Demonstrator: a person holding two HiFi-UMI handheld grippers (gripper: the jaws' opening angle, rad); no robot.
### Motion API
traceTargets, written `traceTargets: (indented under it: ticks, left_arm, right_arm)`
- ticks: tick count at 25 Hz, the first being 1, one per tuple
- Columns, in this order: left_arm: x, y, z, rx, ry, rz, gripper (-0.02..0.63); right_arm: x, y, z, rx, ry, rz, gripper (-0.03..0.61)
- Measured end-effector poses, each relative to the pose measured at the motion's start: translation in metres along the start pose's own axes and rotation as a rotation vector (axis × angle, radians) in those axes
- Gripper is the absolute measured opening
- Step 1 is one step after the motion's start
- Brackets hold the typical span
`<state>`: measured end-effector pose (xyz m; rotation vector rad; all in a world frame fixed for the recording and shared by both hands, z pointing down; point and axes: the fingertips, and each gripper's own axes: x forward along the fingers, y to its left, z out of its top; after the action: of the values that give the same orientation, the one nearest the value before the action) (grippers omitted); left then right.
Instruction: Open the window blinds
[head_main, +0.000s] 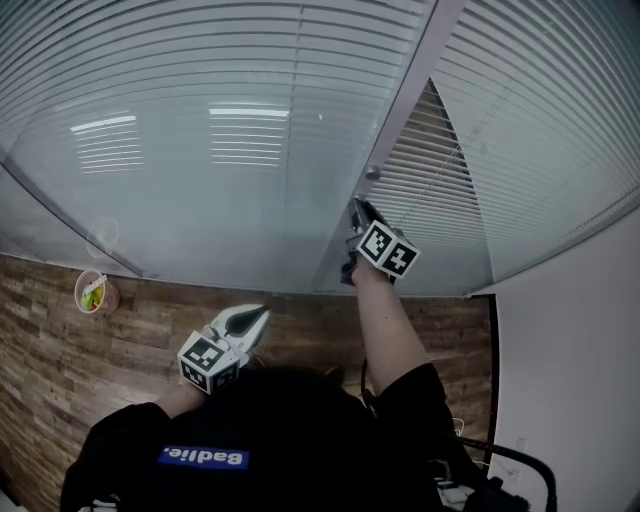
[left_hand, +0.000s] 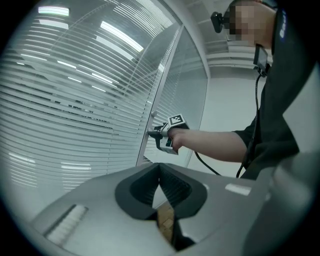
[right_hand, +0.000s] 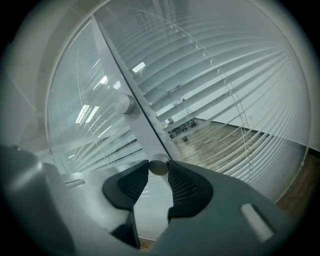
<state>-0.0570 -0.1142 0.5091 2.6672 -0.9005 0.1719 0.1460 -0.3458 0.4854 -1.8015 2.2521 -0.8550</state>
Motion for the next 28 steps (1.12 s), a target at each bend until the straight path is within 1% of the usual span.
traceTargets:
  ticks: [2, 3, 5, 6, 11, 14, 16, 18, 22, 26, 28]
  left_arm:
    - [0.000, 0.001, -0.006, -0.002, -0.002, -0.009, -0.002]
    - [0.001, 0.002, -0.012, -0.003, -0.001, -0.012, -0.001]
    - [0.003, 0.005, -0.023, -0.009, 0.000, -0.021, 0.000]
    - [0.003, 0.005, -0.026, -0.017, -0.001, -0.026, -0.001]
    - [0.007, -0.012, -0.017, -0.063, -0.015, -0.083, -0.001]
    - [0.016, -0.025, -0.012, -0.061, -0.014, -0.131, 0.000]
    - [0.022, -0.034, -0.013, -0.041, -0.021, -0.150, -0.001]
    - [0.024, -0.042, -0.010, -0.017, -0.041, -0.143, 0.000]
    - [0.025, -0.071, -0.003, 0.005, -0.082, -0.091, -0.001]
    - [0.045, -0.118, -0.015, -0.014, -0.093, -0.018, 0.000]
    - [0.051, -0.137, -0.018, -0.029, -0.102, 0.024, 0.000]
  right_arm:
    - [0.001, -0.002, -0.004, 0.010, 0.000, -0.001, 0.131]
    - [0.002, -0.005, -0.009, 0.012, -0.004, 0.002, 0.143]
    - [0.002, -0.009, -0.018, 0.002, -0.023, 0.006, 0.221]
    - [-0.002, -0.010, -0.020, -0.011, -0.037, 0.007, 0.233]
    - [-0.051, -0.003, -0.016, -0.146, -0.079, -0.024, 0.235]
    - [-0.082, 0.001, -0.029, -0.157, -0.077, -0.029, 0.232]
    - [-0.099, 0.004, -0.043, -0.167, -0.074, -0.008, 0.216]
    - [-0.113, 0.012, -0.055, -0.189, -0.073, 0.036, 0.187]
    - [-0.153, 0.031, -0.073, -0.237, -0.062, 0.155, 0.129]
    - [-0.201, 0.012, -0.097, -0.248, -0.007, 0.240, 0.086]
    - [-0.221, 0.003, -0.108, -0.255, 0.029, 0.278, 0.054]
